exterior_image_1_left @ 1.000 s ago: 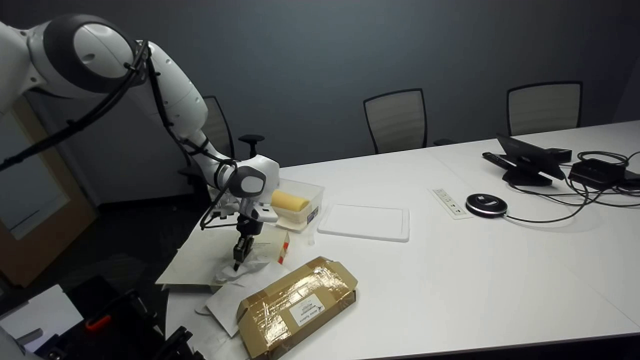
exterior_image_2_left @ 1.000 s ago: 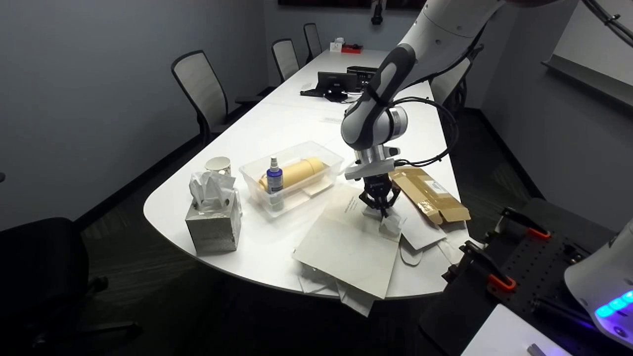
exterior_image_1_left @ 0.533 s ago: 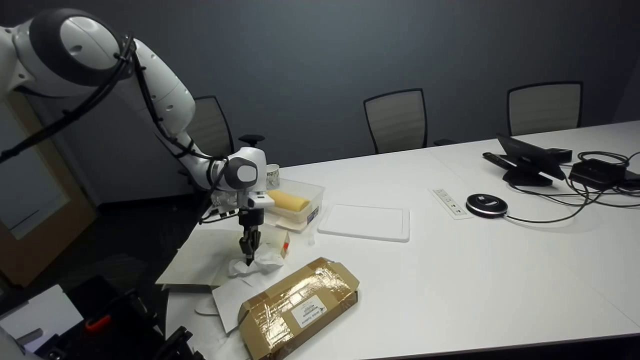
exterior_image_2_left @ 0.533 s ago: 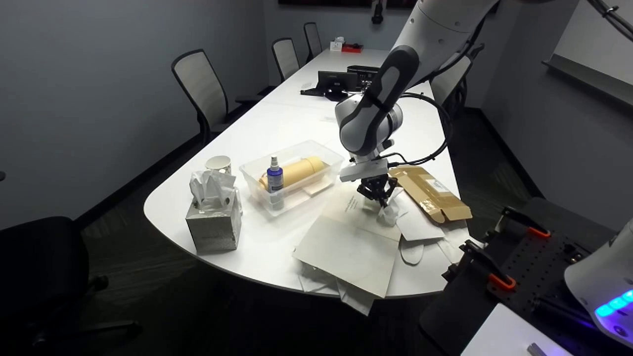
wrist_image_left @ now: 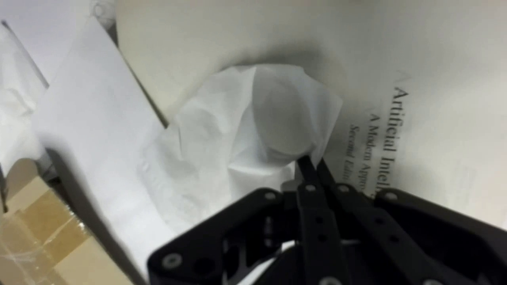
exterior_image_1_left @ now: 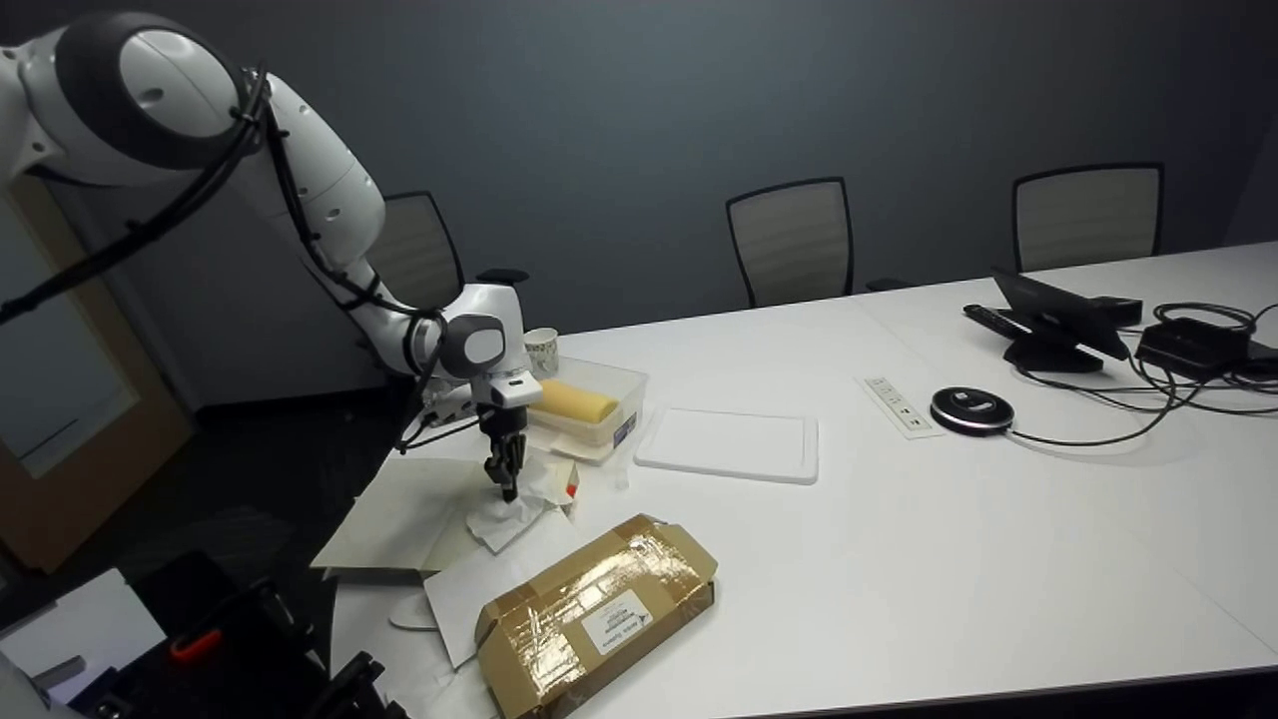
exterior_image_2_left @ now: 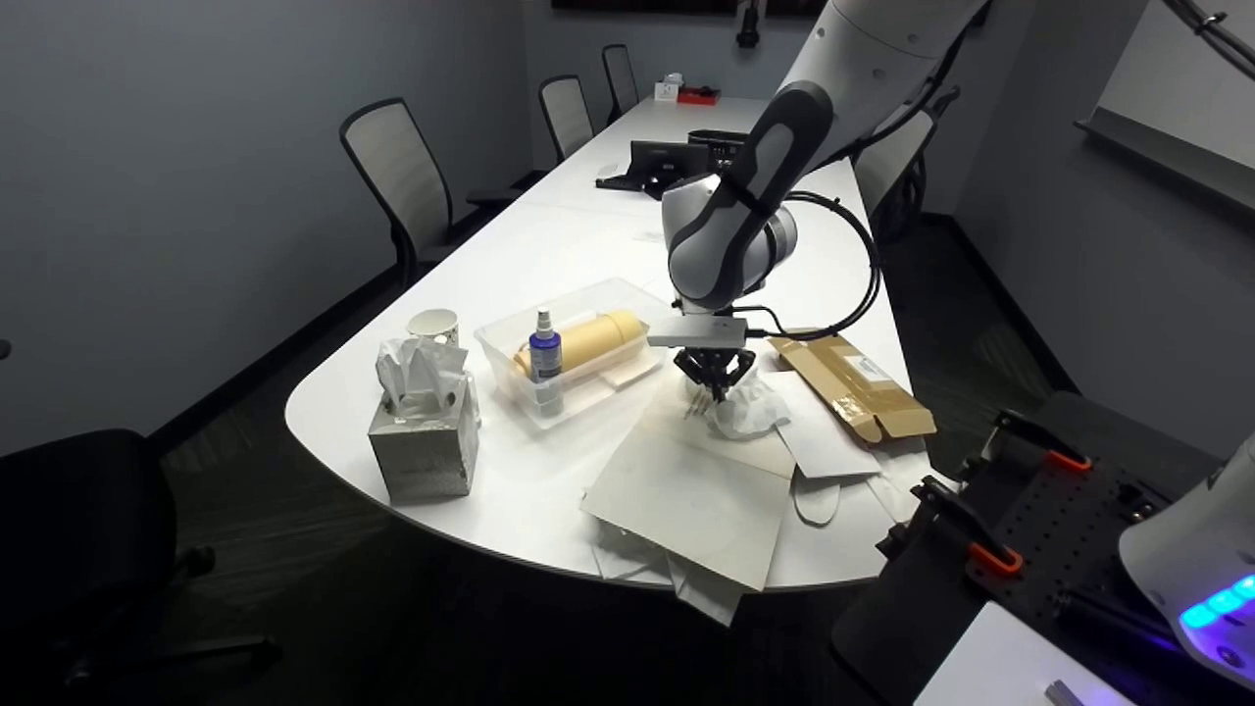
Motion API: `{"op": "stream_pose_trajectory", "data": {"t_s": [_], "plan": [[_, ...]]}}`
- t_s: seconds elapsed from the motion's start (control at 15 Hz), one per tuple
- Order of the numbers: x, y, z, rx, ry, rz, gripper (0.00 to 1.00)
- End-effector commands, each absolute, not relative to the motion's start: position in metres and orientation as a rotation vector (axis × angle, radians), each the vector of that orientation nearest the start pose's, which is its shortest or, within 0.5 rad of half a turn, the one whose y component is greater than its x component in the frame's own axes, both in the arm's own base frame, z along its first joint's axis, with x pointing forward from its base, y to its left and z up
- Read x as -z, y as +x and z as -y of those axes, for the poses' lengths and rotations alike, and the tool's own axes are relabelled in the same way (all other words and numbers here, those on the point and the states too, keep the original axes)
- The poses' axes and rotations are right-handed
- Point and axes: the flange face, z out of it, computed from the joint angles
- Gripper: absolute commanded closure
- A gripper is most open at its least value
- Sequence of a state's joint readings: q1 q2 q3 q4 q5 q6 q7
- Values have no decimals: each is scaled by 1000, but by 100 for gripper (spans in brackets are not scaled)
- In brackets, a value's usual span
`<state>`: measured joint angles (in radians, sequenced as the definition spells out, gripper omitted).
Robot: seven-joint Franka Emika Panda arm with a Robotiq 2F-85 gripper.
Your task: Wipe the open page with the tissue
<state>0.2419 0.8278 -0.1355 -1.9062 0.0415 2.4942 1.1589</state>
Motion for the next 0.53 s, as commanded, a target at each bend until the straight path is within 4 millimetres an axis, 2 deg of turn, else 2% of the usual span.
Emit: {"op": "stream_pose_trajectory", "data": {"t_s": [0.0, 0.47], "plan": [[-65, 573, -64, -203, -2747, -1622, 100], [-68, 566, -82, -459, -2688, -1373, 100]]}}
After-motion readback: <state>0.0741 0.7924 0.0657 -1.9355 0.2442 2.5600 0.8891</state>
